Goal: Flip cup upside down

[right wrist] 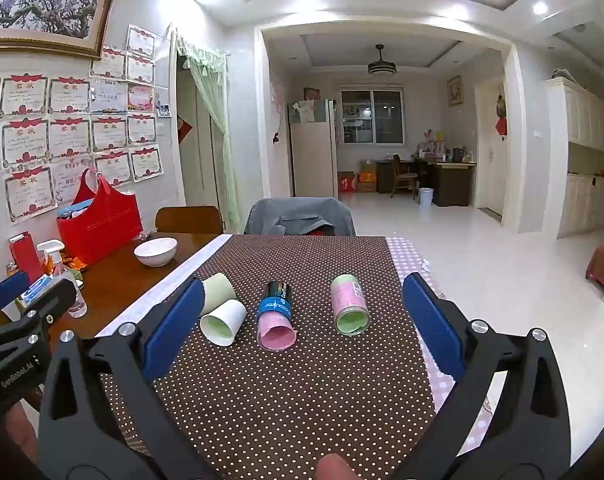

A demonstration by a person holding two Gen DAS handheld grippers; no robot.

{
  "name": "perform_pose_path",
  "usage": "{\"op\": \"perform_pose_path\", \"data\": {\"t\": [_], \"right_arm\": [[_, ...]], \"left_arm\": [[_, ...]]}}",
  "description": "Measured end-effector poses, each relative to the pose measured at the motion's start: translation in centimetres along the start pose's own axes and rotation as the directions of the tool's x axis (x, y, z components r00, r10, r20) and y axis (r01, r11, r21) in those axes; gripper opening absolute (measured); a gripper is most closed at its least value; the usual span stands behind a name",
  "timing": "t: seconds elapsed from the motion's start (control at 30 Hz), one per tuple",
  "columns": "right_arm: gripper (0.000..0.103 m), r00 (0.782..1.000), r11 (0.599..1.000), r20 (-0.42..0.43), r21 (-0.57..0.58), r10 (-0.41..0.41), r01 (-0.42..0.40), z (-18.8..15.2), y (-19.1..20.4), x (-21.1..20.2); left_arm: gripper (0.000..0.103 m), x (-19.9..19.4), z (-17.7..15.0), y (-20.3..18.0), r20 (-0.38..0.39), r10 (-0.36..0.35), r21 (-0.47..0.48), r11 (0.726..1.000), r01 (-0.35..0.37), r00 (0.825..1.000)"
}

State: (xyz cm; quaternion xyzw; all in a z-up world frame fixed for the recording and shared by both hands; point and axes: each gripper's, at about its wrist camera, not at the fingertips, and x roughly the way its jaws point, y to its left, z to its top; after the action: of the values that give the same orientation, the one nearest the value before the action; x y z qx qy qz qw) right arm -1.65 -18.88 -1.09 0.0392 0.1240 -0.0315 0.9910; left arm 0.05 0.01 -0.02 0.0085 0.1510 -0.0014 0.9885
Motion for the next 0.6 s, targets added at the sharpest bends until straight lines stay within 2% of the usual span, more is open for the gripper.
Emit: {"op": "perform_pose_path", "data": {"t": [0.6], "right_arm": [[0.097,1.0,1.0,0.003,-0.001,0.0,0.0,0.0,-0.1,0.1]], "left_arm": [[0.08,0.3,-0.4,-0.1,-0.013,-0.005,-0.004,1.0,0.005,1.0]]}}
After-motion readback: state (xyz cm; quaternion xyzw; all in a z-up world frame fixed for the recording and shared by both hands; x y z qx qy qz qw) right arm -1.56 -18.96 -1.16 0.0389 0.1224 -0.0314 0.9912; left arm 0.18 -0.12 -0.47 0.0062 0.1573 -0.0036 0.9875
